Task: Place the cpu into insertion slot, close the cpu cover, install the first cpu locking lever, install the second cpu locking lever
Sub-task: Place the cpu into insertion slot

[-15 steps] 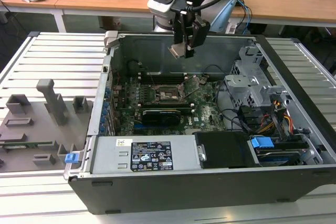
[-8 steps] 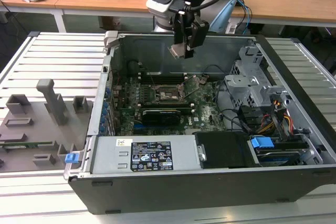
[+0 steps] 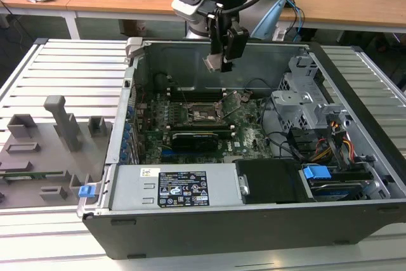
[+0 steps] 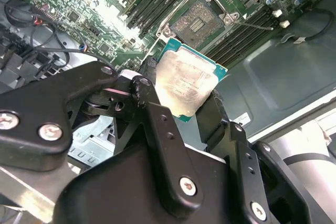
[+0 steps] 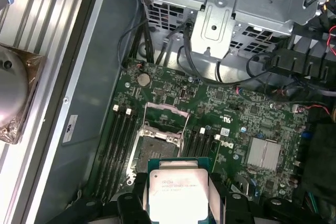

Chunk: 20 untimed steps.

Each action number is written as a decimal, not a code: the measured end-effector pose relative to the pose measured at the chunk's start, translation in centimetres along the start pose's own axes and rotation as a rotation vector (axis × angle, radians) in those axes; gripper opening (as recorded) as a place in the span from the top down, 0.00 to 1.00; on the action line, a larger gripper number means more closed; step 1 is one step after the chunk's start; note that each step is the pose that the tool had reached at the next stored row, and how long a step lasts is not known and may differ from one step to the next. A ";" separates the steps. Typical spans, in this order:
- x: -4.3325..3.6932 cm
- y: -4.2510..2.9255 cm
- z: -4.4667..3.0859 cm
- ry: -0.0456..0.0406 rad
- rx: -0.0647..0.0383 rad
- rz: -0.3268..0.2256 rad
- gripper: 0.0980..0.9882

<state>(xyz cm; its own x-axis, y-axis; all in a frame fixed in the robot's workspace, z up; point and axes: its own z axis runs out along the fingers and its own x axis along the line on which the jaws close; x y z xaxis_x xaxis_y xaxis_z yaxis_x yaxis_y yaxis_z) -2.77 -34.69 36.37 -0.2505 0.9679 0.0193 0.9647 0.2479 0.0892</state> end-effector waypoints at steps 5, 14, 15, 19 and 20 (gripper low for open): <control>0.00 -0.05 0.23 -0.0007 0.000 0.008 0.50; 0.02 -0.15 0.52 -0.0009 0.000 0.009 0.50; 0.02 -0.17 0.55 -0.0009 0.000 0.009 0.50; 0.03 -0.20 0.63 -0.0009 0.000 0.010 0.50; 0.03 -0.21 0.65 -0.0010 0.000 0.010 0.50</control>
<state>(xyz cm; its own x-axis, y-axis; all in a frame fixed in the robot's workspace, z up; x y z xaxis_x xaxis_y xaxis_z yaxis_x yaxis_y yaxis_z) -2.92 -34.69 35.71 -0.2403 0.9705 0.0193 0.9672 0.2377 0.0892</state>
